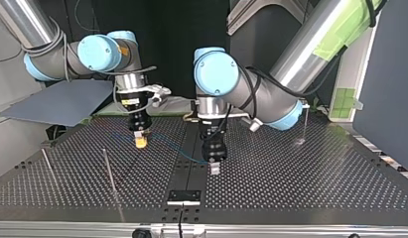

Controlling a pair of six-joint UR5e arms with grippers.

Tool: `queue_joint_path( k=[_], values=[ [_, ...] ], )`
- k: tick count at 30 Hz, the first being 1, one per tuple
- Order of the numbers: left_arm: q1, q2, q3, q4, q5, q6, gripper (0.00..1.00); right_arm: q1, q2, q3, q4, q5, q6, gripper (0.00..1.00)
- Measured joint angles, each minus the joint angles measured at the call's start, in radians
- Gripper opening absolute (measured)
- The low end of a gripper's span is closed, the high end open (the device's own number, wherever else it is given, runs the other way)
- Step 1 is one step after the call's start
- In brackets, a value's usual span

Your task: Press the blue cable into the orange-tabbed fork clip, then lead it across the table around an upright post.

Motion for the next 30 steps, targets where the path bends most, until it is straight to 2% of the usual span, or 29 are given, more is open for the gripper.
queue_joint_path(
  k=[6, 15, 23, 30],
  values=[
    [0.000, 0.045, -0.062, 0.062, -0.035, -0.003, 0.00, 0.009, 0.004, 0.013, -0.001, 0.000, 0.001, 0.00],
    [0.003, 0.053, -0.151, 0.152, -0.060, -0.003, 0.00, 0.026, 0.020, 0.024, -0.004, 0.000, 0.000, 0.00],
    [0.005, 0.053, -0.240, 0.241, -0.142, -0.011, 0.00, 0.036, 0.050, 0.036, -0.005, -0.001, 0.000, 0.00],
    [0.007, 0.052, -0.313, 0.313, -0.213, -0.056, 0.00, 0.038, 0.091, 0.037, -0.005, -0.001, -0.004, 0.00]
  ],
)
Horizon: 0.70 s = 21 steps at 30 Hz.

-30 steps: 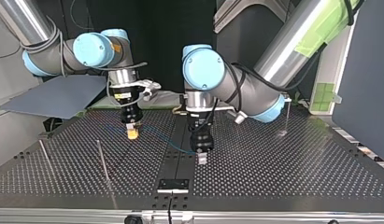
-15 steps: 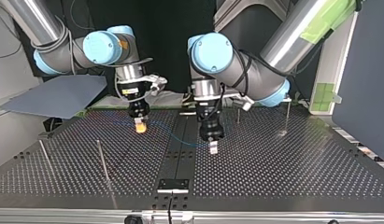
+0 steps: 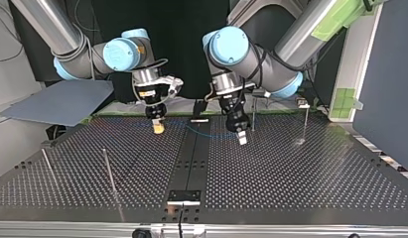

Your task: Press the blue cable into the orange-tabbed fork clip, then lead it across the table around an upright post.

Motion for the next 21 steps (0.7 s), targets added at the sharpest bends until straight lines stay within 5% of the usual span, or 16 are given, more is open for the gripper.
queue_joint_path(
  k=[13, 21],
  values=[
    [0.006, -0.008, -0.123, 0.124, -0.032, -0.021, 0.00, 0.003, 0.067, 0.000, -0.001, 0.000, -0.009, 0.00],
    [0.016, -0.078, -0.208, 0.208, -0.029, -0.050, 0.00, 0.015, 0.090, 0.000, -0.009, 0.000, -0.024, 0.00]
  ],
)
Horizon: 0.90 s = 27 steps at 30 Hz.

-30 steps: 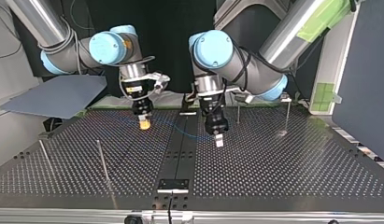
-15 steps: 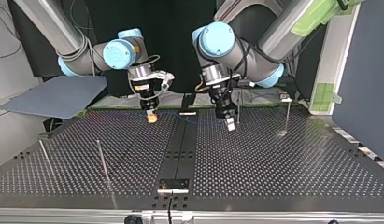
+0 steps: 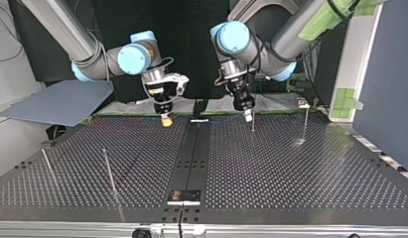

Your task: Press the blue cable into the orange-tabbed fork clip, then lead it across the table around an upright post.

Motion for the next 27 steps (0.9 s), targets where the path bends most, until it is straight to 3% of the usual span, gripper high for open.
queue_joint_path(
  k=[8, 19, 27],
  values=[
    [0.008, -0.069, -0.079, 0.070, 0.001, -0.054, 0.00, 0.019, 0.015, 0.000, -0.011, 0.000, -0.021, 0.00],
    [0.035, -0.081, -0.198, 0.061, -0.037, -0.059, 0.00, 0.044, 0.080, 0.000, -0.018, 0.000, -0.026, 0.00],
    [0.062, -0.081, -0.283, 0.039, 0.014, -0.058, 0.00, 0.062, 0.134, 0.000, -0.031, 0.004, -0.033, 0.00]
  ],
)
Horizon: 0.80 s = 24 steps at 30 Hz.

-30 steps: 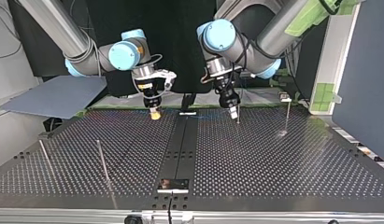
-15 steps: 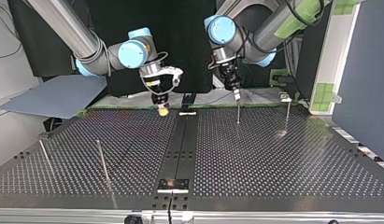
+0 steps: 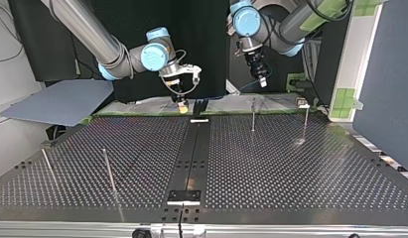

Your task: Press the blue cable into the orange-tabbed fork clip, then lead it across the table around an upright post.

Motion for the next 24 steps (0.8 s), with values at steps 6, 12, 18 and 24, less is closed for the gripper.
queue_joint_path(
  k=[6, 12, 18, 24],
  values=[
    [0.014, -0.021, -0.067, -0.012, 0.065, 0.014, 0.00, 0.006, 0.032, 0.000, -0.017, 0.003, 0.003, 0.00],
    [0.018, -0.076, -0.130, 0.022, 0.118, 0.024, 0.00, 0.006, 0.041, 0.000, -0.026, 0.005, 0.002, 0.00],
    [0.020, -0.142, -0.194, 0.048, 0.183, 0.024, 0.00, 0.004, 0.050, 0.000, -0.031, 0.006, -0.001, 0.00],
    [0.024, -0.170, -0.183, 0.048, 0.240, 0.034, 0.00, 0.002, 0.067, 0.000, -0.034, 0.009, -0.004, 0.00]
  ],
)
